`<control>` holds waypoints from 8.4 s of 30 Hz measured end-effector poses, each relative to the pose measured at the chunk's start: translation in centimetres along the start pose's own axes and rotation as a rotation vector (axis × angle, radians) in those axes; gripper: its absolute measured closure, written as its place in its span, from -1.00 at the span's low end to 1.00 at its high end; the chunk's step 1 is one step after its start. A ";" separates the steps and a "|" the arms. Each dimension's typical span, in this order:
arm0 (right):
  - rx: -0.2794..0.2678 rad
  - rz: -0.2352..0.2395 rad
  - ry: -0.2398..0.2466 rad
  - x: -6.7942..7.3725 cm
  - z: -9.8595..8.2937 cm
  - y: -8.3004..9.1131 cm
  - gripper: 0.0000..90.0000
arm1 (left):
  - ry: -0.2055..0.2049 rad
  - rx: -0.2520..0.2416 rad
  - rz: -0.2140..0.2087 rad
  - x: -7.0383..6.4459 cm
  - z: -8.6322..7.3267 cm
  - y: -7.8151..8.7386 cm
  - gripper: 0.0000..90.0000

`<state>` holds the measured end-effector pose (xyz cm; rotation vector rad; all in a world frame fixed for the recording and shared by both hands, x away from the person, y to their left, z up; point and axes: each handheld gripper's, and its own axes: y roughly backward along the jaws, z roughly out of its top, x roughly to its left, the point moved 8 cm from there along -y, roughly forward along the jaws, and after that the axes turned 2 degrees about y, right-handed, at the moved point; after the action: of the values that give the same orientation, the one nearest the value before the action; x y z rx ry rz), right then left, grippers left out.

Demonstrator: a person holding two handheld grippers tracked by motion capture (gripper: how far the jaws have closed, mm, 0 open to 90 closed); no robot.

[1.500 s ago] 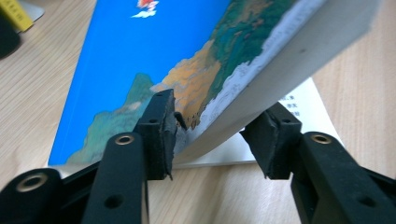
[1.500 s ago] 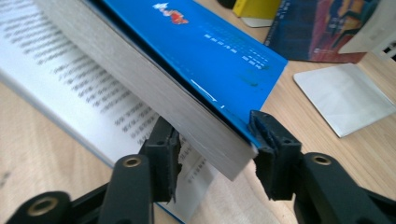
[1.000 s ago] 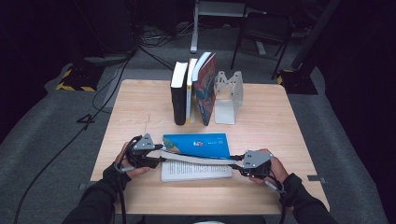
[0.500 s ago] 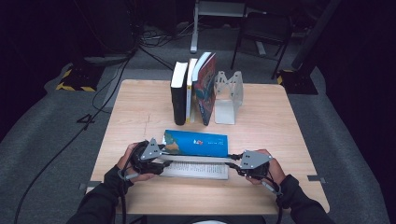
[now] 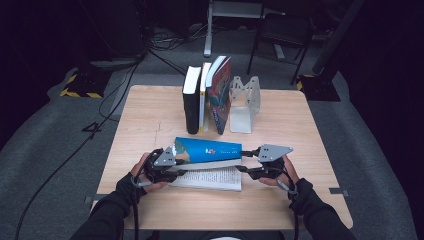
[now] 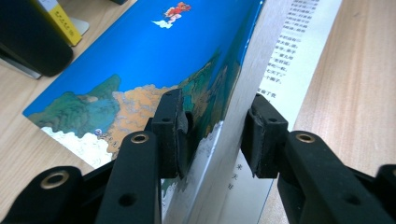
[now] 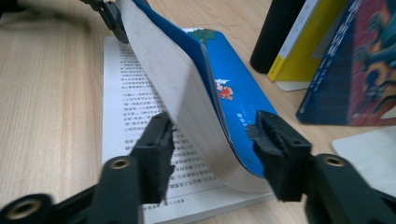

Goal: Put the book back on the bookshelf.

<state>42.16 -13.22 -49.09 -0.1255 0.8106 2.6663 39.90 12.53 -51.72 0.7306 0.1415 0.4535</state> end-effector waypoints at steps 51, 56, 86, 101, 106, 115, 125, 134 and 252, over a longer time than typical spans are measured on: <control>0.027 -0.037 0.023 2.6 -1.4 -0.8 0.35 | -0.016 -0.021 0.028 -4.3 3.7 -2.6 0.42; 0.055 -0.072 0.053 3.0 -0.9 0.2 0.44 | -0.043 -0.030 0.011 -4.8 4.6 -2.4 0.41; -0.018 -0.142 -0.037 0.5 0.1 7.5 0.04 | -0.035 -0.135 -0.021 -7.7 10.4 -4.4 0.57; 0.110 -0.169 -0.216 -3.2 -6.5 6.3 0.04 | 0.081 -0.252 -0.086 -6.0 10.5 -2.5 0.57; 0.110 -0.111 -0.245 -2.6 -7.1 5.0 -0.07 | 0.072 -0.257 -0.085 -6.0 10.5 -2.5 0.57; -0.024 -0.138 -0.217 -1.6 -3.6 6.3 0.23 | 0.076 -0.301 -0.096 -5.8 11.4 -1.6 0.57; -0.163 -0.175 -0.160 -0.7 3.2 7.0 0.22 | 0.098 -0.390 -0.066 -4.9 11.8 1.3 0.62; -0.197 -0.234 -0.160 -0.8 7.6 4.9 0.04 | 0.025 -0.407 0.048 -5.4 9.8 3.3 0.57; 0.056 -0.222 -0.025 1.5 -0.2 1.9 -0.35 | 0.161 -0.271 -0.062 -5.9 5.2 -1.9 0.26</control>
<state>40.10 -14.33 -48.56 -0.1583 0.8119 2.4305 36.77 5.50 -49.36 0.4225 0.2475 0.4613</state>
